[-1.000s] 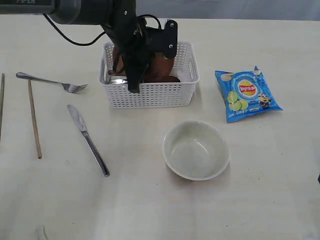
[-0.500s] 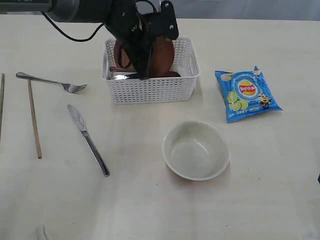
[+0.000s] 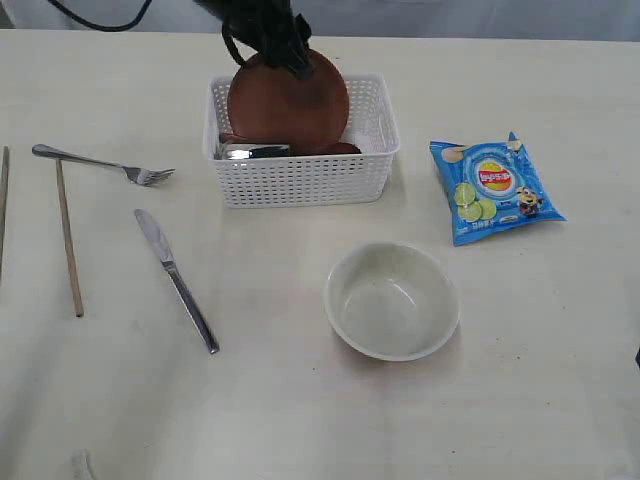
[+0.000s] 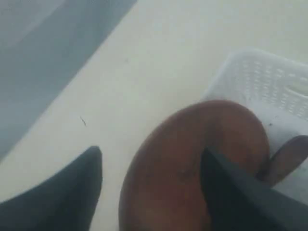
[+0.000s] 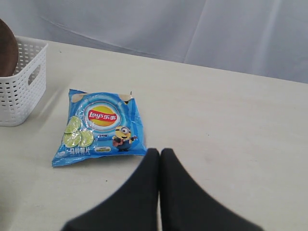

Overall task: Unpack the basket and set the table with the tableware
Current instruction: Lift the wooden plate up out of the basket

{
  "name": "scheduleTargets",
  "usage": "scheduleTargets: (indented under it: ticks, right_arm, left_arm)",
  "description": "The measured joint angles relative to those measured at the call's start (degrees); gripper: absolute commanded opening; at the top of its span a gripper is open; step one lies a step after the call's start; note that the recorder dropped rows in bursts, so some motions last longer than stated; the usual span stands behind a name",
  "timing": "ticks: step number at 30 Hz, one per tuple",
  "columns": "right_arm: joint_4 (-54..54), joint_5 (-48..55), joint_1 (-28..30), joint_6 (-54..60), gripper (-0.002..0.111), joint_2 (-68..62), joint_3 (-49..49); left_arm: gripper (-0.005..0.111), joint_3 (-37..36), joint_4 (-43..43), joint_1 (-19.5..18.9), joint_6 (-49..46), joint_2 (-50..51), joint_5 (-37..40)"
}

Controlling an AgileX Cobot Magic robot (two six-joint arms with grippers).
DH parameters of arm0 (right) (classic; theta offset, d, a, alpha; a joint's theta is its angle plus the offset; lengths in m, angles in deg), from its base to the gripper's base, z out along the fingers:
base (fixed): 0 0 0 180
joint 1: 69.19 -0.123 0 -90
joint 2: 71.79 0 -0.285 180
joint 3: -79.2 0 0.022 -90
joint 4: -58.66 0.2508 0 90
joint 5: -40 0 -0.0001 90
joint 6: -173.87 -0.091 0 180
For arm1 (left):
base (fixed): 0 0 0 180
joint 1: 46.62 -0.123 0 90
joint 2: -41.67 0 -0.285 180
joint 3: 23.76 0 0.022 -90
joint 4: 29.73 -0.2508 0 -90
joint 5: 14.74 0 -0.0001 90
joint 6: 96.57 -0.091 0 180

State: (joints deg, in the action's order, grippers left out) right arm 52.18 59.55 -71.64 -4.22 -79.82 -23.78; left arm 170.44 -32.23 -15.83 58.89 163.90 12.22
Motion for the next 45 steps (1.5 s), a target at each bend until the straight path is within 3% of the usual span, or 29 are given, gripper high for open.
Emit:
scheduleTargets:
  ticks: [5, 10, 13, 23, 25, 29, 30, 45]
  right_arm:
    - [0.0, 0.0, 0.0, 0.0, 0.0, 0.0, 0.0]
    - [0.0, 0.0, 0.0, 0.0, 0.0, 0.0, 0.0]
    - [0.0, 0.0, 0.0, 0.0, 0.0, 0.0, 0.0]
    - [0.0, 0.0, 0.0, 0.0, 0.0, 0.0, 0.0]
    - [0.0, 0.0, 0.0, 0.0, 0.0, 0.0, 0.0]
    - [0.0, 0.0, 0.0, 0.0, 0.0, 0.0, 0.0]
    - [0.0, 0.0, 0.0, 0.0, 0.0, 0.0, 0.0]
    - [0.0, 0.0, 0.0, 0.0, 0.0, 0.0, 0.0]
  left_arm:
    - [0.046, 2.14, 16.02, -5.35, -2.6, 2.15, 4.25]
    - [0.046, 4.34, 37.24, -10.74, -16.02, 3.38, 9.51]
    - [0.046, 4.86, 43.98, -12.72, -20.35, 5.16, 13.65]
    - [0.044, 4.86, 46.55, -14.01, -26.53, 9.34, 13.43]
    - [0.036, 4.86, 47.61, -14.01, -28.14, 9.57, 13.39]
    - [0.003, 4.86, 49.18, -14.01, -31.24, 9.69, 13.49]
    - [0.0, 4.98, 49.28, -14.01, -32.12, 9.69, 13.49]
    - [0.0, 4.98, 49.54, -14.01, -34.41, 5.16, 12.57]
